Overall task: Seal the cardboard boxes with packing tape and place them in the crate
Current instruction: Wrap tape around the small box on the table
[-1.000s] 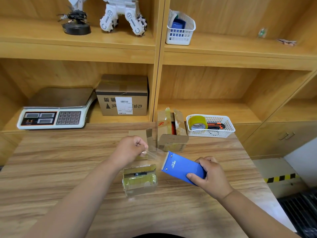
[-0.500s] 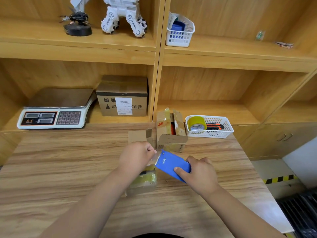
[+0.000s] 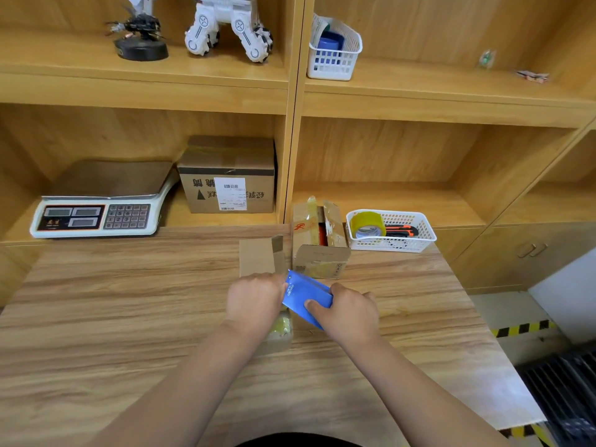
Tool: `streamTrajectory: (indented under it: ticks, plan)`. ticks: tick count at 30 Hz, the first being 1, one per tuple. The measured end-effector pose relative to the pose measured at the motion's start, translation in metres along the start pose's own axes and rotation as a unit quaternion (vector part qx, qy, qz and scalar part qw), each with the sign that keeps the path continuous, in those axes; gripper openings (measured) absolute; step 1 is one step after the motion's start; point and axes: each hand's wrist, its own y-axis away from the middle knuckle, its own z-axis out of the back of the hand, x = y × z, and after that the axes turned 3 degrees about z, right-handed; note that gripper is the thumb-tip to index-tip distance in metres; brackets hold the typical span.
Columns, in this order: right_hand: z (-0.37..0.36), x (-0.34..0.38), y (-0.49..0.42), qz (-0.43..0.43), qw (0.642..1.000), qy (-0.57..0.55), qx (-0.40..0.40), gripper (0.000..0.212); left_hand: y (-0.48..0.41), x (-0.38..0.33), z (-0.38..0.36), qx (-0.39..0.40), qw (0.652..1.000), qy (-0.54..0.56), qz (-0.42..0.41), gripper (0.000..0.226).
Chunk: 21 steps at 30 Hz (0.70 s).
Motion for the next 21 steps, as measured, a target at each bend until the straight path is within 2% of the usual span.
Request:
streamTrajectory:
  ticks: [5, 7, 8, 10, 13, 14, 15, 19, 21]
  plan:
    - [-0.006, -0.012, -0.008, -0.048, 0.999, -0.010, 0.017, 0.042, 0.009, -0.002, -0.008, -0.034, 0.999, 0.024, -0.024, 0.035]
    - [-0.011, -0.025, -0.007, -0.050, 0.998, 0.023, 0.022, 0.037, 0.011, -0.002, -0.007, -0.027, 0.989, 0.124, 0.080, 0.018]
    - [-0.015, -0.032, -0.006, -0.048, 0.998, 0.038, 0.027, 0.034, 0.011, -0.001, -0.005, 0.016, 0.971, 0.185, 0.153, 0.012]
    - [-0.026, -0.047, -0.001, -0.051, 0.996, 0.059, 0.053, 0.027, 0.012, 0.003, -0.004, 0.092, 0.895, 0.354, 0.256, 0.017]
    - [-0.045, -0.065, 0.009, -0.049, 0.989, 0.092, 0.104, 0.025, 0.011, 0.009, -0.002, 0.092, 0.754, 0.546, 0.354, 0.028]
    - [-0.050, -0.069, 0.013, -0.041, 0.986, 0.108, 0.117, 0.026, 0.012, 0.011, -0.002, 0.095, 0.724, 0.569, 0.377, 0.032]
    - [-0.054, -0.074, 0.017, -0.033, 0.984, 0.121, 0.130, 0.028, 0.012, 0.013, -0.003, 0.100, 0.709, 0.577, 0.392, 0.037]
    - [-0.063, -0.082, 0.026, -0.041, 0.973, 0.129, 0.186, 0.031, 0.014, 0.020, -0.009, 0.107, 0.689, 0.581, 0.420, 0.048]
    - [-0.061, -0.076, 0.026, -0.046, 0.974, 0.126, 0.181, 0.035, 0.015, 0.023, -0.012, 0.106, 0.681, 0.588, 0.424, 0.049]
